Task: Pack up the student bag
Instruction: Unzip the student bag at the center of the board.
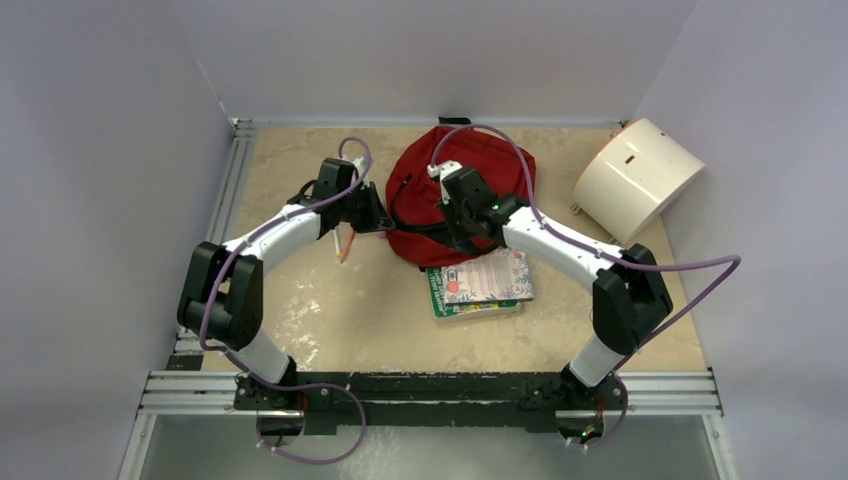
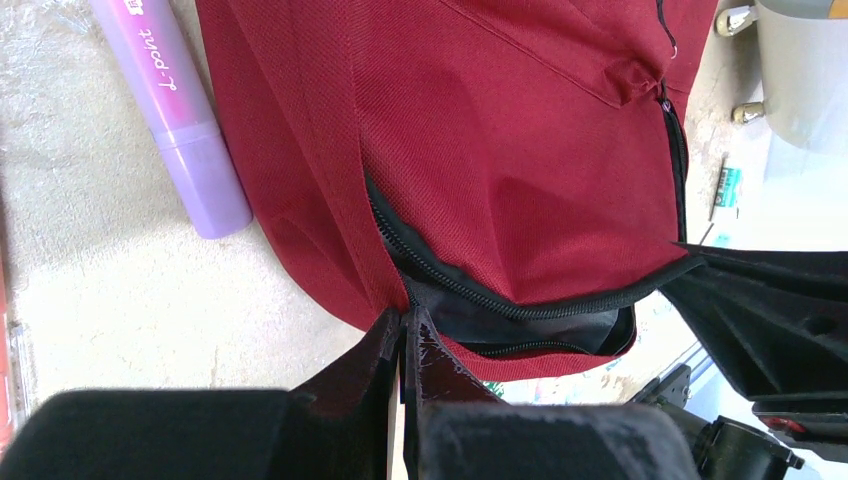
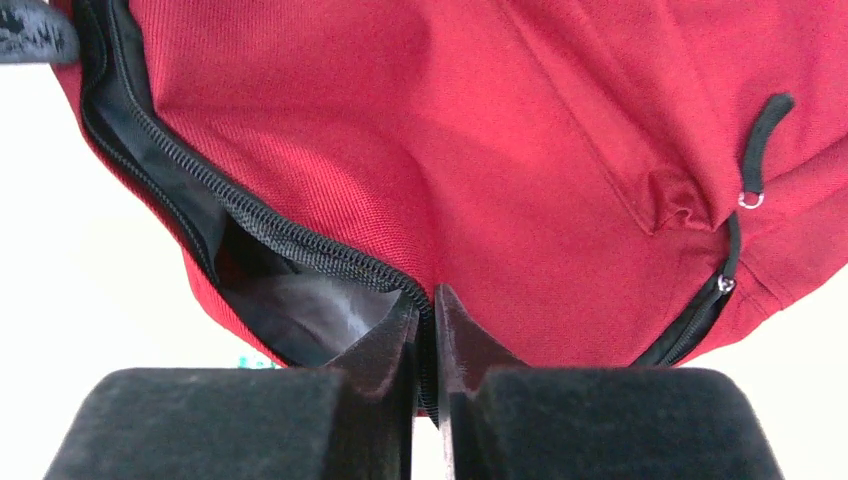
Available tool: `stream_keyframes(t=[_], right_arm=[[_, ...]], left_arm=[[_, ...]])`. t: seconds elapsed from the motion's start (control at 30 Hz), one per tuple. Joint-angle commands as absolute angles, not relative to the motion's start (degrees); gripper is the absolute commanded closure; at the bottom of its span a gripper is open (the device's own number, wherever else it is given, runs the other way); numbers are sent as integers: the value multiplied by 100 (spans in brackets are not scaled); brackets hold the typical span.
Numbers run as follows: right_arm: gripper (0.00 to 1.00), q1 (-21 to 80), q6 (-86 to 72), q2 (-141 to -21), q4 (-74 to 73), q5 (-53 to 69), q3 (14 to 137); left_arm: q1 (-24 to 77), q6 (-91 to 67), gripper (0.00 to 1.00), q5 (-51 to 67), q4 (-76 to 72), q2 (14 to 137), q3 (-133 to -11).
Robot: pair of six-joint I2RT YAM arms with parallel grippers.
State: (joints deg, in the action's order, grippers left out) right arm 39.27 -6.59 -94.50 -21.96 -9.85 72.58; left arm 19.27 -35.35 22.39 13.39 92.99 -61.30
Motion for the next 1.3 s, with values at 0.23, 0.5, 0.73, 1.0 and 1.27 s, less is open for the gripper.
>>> stream_keyframes(t=[0.23, 0.5, 0.73, 1.0, 1.27], right_arm=[[100, 3156, -1062, -9409, -1595, -1955, 8186], [100, 2248, -1294, -10164, -1083, -2041, 9028], [100, 1828, -1307, -11199, -1079, -2417, 10205], [100, 1234, -1268, -11968, -1290, -2230, 10696], [91, 987, -1243, -12511, -1462, -1971, 10807]], left_arm=[[1978, -3316, 100, 2400, 1429, 9225, -6481], [1978, -3287, 100, 2476, 1491, 9194, -6478], [1978, -3217, 100, 2494, 1611, 9111, -6497], [1978, -3263, 100, 2492, 1594, 9086, -6434], [1973, -3251, 100, 2532, 1591, 9170, -6466]])
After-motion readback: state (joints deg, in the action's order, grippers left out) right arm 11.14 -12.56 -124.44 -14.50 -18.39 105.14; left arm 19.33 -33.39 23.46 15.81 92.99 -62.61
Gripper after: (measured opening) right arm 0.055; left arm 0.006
